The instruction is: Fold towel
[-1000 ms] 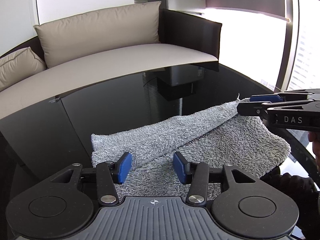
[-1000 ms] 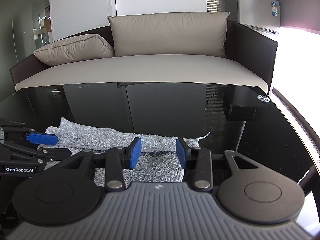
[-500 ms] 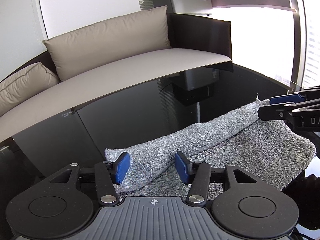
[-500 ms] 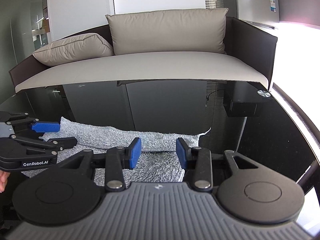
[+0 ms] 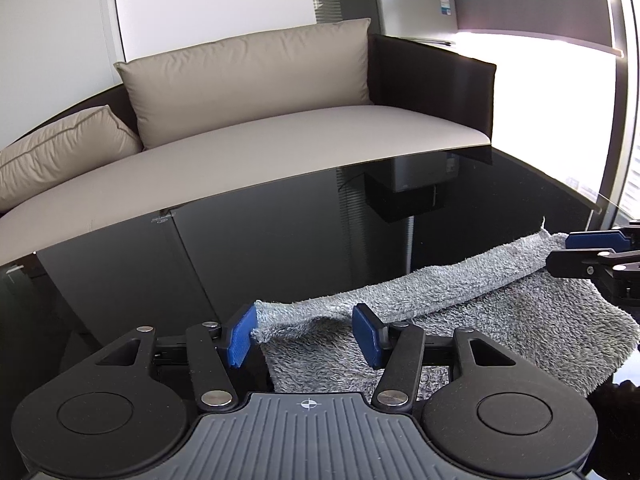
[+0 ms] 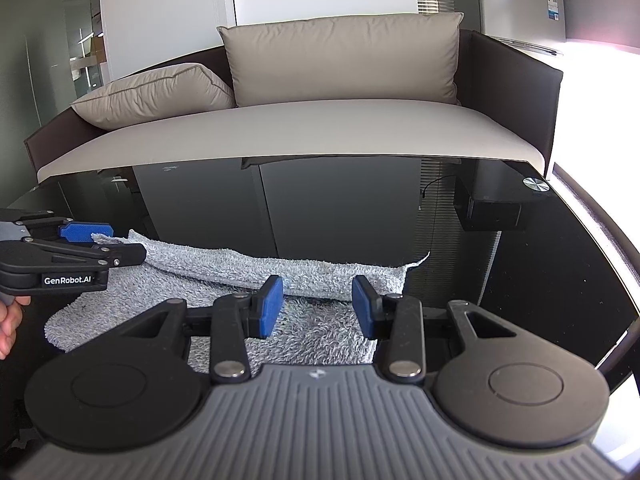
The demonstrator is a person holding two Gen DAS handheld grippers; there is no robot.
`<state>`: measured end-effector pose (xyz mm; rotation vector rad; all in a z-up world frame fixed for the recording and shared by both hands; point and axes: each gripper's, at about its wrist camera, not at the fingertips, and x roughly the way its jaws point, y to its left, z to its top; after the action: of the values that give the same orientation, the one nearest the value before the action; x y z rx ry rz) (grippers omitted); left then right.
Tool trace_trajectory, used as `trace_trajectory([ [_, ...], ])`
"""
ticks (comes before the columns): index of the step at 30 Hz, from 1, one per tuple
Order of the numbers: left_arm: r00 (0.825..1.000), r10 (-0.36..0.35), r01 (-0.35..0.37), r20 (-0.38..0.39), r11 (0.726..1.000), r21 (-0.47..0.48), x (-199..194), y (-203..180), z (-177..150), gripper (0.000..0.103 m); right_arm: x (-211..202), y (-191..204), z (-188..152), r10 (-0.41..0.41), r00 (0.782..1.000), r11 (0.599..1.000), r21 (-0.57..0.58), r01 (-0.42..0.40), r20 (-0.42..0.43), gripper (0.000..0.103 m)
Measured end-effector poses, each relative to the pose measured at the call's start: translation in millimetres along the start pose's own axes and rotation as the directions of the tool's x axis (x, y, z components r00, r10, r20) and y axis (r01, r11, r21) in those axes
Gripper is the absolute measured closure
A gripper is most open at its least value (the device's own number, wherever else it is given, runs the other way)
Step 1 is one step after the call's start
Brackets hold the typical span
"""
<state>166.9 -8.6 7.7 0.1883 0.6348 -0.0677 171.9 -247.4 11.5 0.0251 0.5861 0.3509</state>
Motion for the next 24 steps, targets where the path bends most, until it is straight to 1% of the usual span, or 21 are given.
trace_trajectory([
  [3, 1.000, -0.021, 0.021, 0.001, 1.000, -0.007, -6, 2, 1, 0.053, -1, 2, 0, 0.017, 1.000, 1.000, -0.008, -0.017, -0.001, 0.063],
  [7, 0.999, -0.050, 0.050, -0.008, 0.999, 0.002, -12, 3, 2, 0.052, 0, 6, -1, 0.059, 0.997, 0.997, -0.036, -0.061, -0.039, 0.063],
  [11, 0.997, -0.072, 0.072, -0.031, 0.997, 0.009, -9, 1, -1, 0.052, 5, 11, -3, 0.063, 0.996, 0.996, -0.056, -0.066, -0.064, 0.063],
  [15, 0.997, -0.068, 0.068, -0.049, 0.998, 0.007, -4, 3, -4, 0.051, 9, 11, -3, 0.053, 0.996, 0.996, -0.062, -0.057, -0.067, 0.063],
  [18, 0.997, -0.063, 0.063, -0.050, 0.998, -0.001, -2, 5, -5, 0.051, 13, 10, -2, 0.037, 0.997, 0.999, -0.038, -0.039, -0.064, 0.063],
  [21, 0.998, -0.041, 0.040, -0.042, 0.999, -0.013, 2, 8, -5, 0.050, 16, 7, 0, 0.023, 0.999, 1.000, -0.003, -0.023, -0.045, 0.063],
  [24, 0.999, -0.020, 0.019, -0.032, 0.999, -0.047, 6, 14, -5, 0.050, 19, 5, 3, 0.012, 0.999, 1.000, 0.013, -0.012, -0.034, 0.063],
])
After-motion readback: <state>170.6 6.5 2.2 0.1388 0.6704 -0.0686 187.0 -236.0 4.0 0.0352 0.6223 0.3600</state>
